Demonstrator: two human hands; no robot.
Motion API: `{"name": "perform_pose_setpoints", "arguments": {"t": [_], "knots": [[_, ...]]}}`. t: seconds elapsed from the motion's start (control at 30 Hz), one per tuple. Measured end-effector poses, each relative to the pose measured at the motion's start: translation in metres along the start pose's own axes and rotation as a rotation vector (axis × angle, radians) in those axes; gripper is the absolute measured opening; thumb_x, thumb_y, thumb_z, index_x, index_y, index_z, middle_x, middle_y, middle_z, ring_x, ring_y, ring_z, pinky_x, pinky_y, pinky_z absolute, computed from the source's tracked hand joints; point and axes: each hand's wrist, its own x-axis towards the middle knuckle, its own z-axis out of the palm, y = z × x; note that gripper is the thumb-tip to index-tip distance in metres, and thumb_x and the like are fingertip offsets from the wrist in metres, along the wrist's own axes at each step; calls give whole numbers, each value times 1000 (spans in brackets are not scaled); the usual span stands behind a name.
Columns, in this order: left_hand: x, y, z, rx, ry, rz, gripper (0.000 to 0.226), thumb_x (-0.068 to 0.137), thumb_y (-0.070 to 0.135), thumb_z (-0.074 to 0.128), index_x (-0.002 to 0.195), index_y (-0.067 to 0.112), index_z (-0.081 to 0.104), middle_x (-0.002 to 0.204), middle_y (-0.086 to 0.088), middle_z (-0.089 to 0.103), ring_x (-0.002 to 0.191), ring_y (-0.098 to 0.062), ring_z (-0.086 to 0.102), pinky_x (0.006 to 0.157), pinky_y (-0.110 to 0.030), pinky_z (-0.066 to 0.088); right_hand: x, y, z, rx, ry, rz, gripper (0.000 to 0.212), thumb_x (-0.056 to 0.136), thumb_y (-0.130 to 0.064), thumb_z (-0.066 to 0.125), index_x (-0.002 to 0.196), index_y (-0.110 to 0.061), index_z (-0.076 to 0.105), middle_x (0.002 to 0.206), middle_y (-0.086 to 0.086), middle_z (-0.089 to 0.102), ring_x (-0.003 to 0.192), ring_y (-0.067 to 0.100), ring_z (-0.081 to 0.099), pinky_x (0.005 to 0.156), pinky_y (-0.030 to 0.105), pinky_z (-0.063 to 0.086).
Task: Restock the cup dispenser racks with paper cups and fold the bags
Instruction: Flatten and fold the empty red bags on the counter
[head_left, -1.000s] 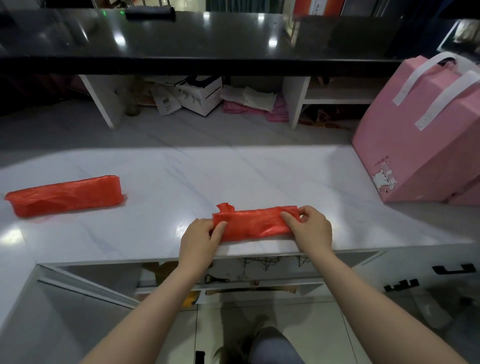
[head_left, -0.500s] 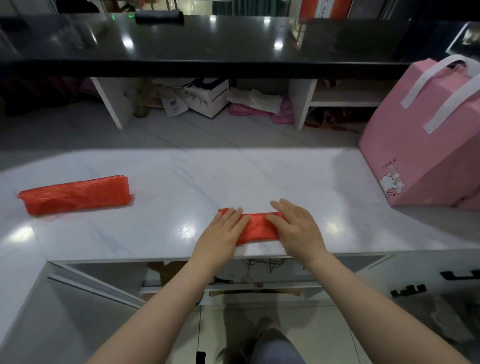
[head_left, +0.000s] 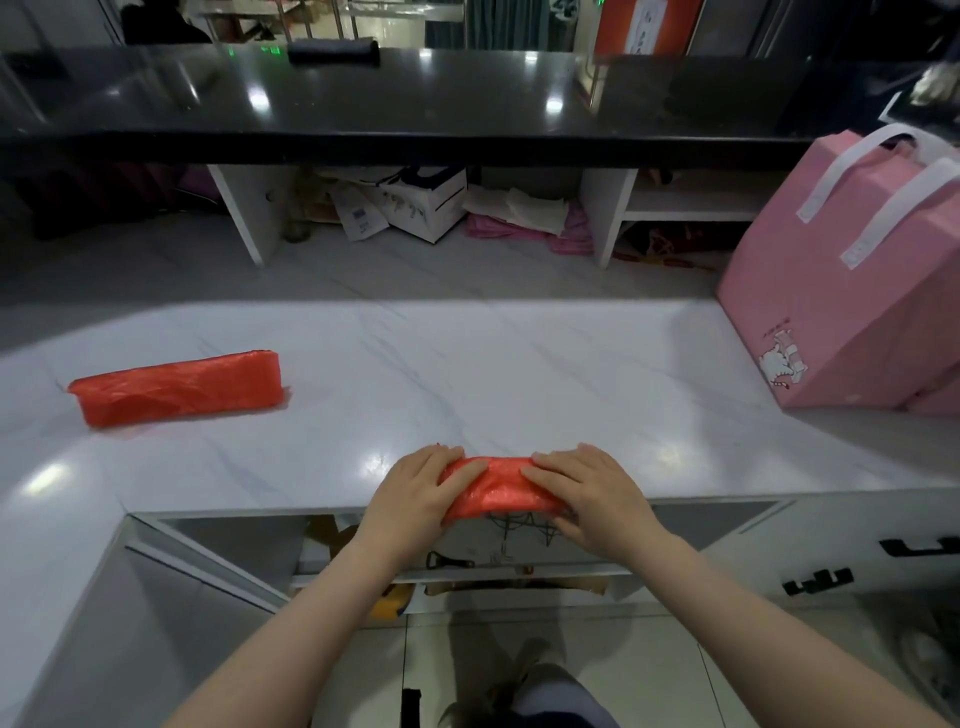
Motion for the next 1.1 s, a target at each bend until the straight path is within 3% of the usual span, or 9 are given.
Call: {"name": "perform_pose_setpoints", "arguments": {"t": [0.1,0.17,0.3,0.4,0.53,0.7,0.8,0.93,1.1], "knots": [[-19,-11,-8,-41,18,34,62,62,21,87,120,18,65,111,-9,67,98,-29,65,83,-43,55,14,-12,-15,89,-130,-8,52,79,-10,68,126,-30,61,123,-6,63,103,23,57,87,37,47],[-27,-18,-19,-82,14,35,52,71,16,81,120,19,64,110,-5,68,97,-26,65,82,-39,54,31,-18,-22,108,-203,1,47,89,-10,54,124,-41,59,115,-12,66,100,18,55,81,34,47],[-42,-41,-43,-146,36,-156,47,84,14,66,127,32,58,120,7,66,109,-18,61,88,-33,49,68,-44,-33,134,-121,-63,42,95,-12,49,120,-43,62,103,-14,70,92,17,57,72,33,49],[-62,-61,-59,-142,124,-248,56,76,5,71,125,30,61,122,6,65,110,-20,62,89,-36,52,95,-67,-31,171,4,-127,40,92,-5,51,116,-32,68,105,-9,72,88,22,60,68,30,48],[-89,-86,-80,-84,185,-334,56,73,8,78,123,27,63,121,-1,66,108,-26,64,88,-43,53,135,-95,-21,225,27,-190,39,92,-5,51,122,-26,64,118,-6,67,98,25,59,76,35,49],[-116,-135,-108,147,289,-345,51,59,0,86,106,14,74,102,-16,70,85,-36,67,72,-45,56,195,-135,-17,245,46,-362,37,88,-3,59,119,-21,67,112,0,70,91,29,61,71,41,53],[-123,-174,-124,326,421,-353,48,59,6,87,104,15,75,87,-14,68,69,-34,62,63,-42,53,241,-154,-15,214,221,-459,40,74,6,72,109,-15,72,106,4,72,79,30,64,63,38,55],[-125,-232,-136,437,483,-311,28,79,7,67,105,17,74,83,-13,66,64,-31,58,58,-41,52,297,-171,-2,164,435,-582,24,83,-11,60,102,-12,75,105,6,72,73,28,65,58,32,52],[-120,-292,-128,445,374,-323,32,82,8,51,102,17,76,84,-15,67,67,-31,62,58,-39,52,347,-174,40,162,381,-567,41,66,-1,78,105,-14,74,108,5,71,78,27,66,60,29,52]]}}
